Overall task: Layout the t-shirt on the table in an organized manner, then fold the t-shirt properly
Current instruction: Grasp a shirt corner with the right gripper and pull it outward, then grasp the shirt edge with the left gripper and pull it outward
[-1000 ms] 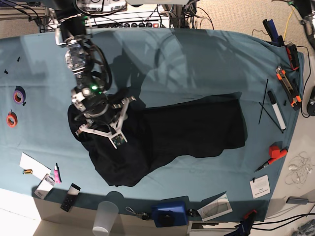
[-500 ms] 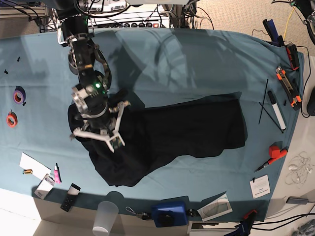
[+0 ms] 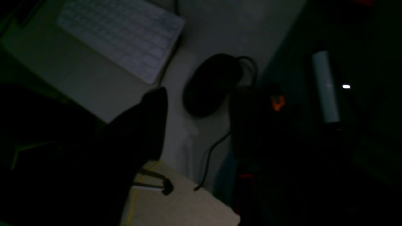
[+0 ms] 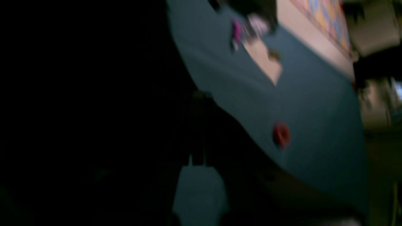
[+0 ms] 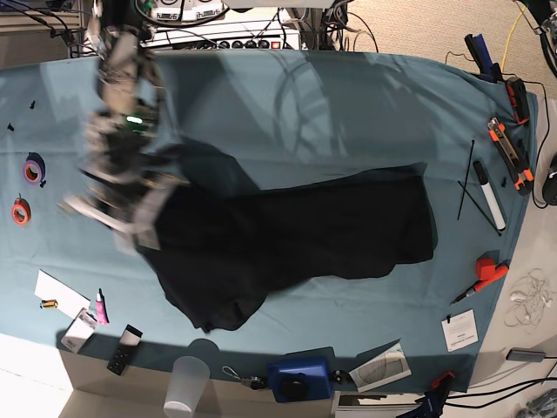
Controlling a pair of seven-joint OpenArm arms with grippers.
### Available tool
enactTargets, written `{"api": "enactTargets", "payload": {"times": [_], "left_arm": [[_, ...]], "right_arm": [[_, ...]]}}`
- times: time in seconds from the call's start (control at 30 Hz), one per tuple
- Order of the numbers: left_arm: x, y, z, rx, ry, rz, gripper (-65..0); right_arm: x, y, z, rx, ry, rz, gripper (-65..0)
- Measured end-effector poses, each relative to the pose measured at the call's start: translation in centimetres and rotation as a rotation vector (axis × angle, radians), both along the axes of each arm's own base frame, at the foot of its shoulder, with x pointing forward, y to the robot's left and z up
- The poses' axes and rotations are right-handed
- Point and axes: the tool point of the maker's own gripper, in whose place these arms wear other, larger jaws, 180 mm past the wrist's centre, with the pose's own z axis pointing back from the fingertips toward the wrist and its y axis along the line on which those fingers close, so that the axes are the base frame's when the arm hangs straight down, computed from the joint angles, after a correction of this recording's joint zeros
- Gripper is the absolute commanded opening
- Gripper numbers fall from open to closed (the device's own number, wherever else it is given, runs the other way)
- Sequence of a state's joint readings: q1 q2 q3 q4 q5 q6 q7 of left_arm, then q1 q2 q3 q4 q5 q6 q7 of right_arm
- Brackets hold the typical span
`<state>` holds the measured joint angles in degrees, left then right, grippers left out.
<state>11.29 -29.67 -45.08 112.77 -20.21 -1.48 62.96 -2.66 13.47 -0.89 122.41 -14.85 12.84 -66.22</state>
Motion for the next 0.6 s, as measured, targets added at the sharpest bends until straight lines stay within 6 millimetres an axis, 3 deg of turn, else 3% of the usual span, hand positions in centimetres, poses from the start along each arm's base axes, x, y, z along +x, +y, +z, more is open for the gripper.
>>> {"api": "enactTargets", "payload": {"times": [0.13, 0.3, 0.47, 0.6], "left_arm": [[0.3, -0.5, -0.1, -0.018, -0.005, -0.027, -33.0], [2.0, -4.8, -0.3, -0.116, -0.032, -0.274, -33.0], [3.3, -11.5, 1.0, -0.241, -0.129, -0.643, -33.0], [2.6, -17.6, -1.0, -0.346, -0.07, -0.873, -33.0]], "right_arm": [[-1.7, -4.3, 0.2, 0.041, -0.003, -0.116, -65.0], [-3.1, -8.0, 1.0, 0.073, -0.01, -0.186, -65.0], [-3.4, -8.1, 0.8, 0.138, -0.001, -0.18, -65.0], [-3.8, -7.5, -0.1, 0.166, 0.022, -0.156, -65.0]]}}
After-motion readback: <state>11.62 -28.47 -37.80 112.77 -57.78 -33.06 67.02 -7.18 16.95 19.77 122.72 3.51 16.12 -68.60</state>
